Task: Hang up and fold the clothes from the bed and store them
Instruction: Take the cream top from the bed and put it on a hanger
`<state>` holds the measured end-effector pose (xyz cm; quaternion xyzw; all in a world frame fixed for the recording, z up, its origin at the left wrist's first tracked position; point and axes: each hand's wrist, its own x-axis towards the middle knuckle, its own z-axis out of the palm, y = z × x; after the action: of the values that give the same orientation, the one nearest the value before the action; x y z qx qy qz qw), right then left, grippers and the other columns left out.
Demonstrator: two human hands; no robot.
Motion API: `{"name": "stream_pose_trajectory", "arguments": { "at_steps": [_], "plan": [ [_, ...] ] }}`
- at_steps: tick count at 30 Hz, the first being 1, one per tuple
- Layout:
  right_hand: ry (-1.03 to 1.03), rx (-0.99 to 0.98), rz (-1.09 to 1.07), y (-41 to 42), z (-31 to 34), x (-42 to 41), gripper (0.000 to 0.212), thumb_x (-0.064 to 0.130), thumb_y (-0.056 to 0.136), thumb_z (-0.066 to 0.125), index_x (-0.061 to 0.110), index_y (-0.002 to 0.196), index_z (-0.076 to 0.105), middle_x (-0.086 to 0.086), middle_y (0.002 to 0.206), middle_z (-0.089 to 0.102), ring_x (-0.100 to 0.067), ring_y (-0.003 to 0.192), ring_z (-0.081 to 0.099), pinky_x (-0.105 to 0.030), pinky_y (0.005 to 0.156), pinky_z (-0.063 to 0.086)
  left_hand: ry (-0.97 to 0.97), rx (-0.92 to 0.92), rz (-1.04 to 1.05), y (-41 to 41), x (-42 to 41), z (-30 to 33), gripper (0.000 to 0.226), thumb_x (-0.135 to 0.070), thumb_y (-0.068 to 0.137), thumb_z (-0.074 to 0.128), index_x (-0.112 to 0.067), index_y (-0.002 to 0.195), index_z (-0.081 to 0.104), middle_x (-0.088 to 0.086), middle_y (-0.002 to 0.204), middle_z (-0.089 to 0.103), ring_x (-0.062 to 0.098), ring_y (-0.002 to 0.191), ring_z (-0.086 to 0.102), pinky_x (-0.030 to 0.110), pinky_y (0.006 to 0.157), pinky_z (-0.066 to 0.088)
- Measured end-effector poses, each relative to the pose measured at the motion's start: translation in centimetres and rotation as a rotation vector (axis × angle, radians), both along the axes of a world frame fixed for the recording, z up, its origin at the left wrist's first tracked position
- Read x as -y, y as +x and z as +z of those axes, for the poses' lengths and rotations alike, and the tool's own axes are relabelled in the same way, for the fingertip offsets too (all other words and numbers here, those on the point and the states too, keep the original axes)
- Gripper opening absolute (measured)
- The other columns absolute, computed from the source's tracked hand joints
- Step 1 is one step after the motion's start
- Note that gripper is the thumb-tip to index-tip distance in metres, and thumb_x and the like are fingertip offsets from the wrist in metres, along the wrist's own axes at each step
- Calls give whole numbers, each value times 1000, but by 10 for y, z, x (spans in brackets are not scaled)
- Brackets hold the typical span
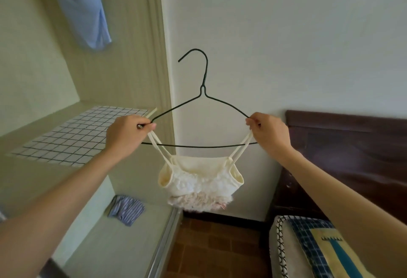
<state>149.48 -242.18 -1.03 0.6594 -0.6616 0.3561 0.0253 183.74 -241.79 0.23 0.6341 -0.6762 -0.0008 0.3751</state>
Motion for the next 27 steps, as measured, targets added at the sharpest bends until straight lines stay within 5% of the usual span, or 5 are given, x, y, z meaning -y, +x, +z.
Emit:
{"name": "stream_pose_trajectory", "arguments": {
  "at_steps": [13, 23, 27],
  "plan": [
    [-90, -60, 288, 0, 57, 226, 25, 32, 101, 47, 19, 99, 69, -2, 91, 69, -26, 90, 59, -31, 65, 36, -68, 35, 303, -17, 117, 54, 22, -38, 92, 63, -23, 80, 75, 2, 70, 67, 26, 71, 59, 32, 62, 44],
    [-293, -21, 472, 72, 134, 325, 27, 26, 102, 46, 13, 100, 70, -8, 90, 71, -32, 89, 60, -34, 70, 42, -233, 69, 496, 20, 147, 143, 21, -39, 90, 65, -22, 93, 77, 4, 79, 70, 27, 81, 64, 38, 73, 50],
    [-363, 30, 522, 119, 162, 353, 28, 23, 102, 46, 7, 99, 69, -14, 88, 70, -35, 89, 59, -39, 72, 46, -320, 119, 585, 45, 159, 171, 20, -36, 92, 63, -22, 88, 76, 2, 71, 66, 26, 73, 60, 31, 64, 39]
  ]
}}
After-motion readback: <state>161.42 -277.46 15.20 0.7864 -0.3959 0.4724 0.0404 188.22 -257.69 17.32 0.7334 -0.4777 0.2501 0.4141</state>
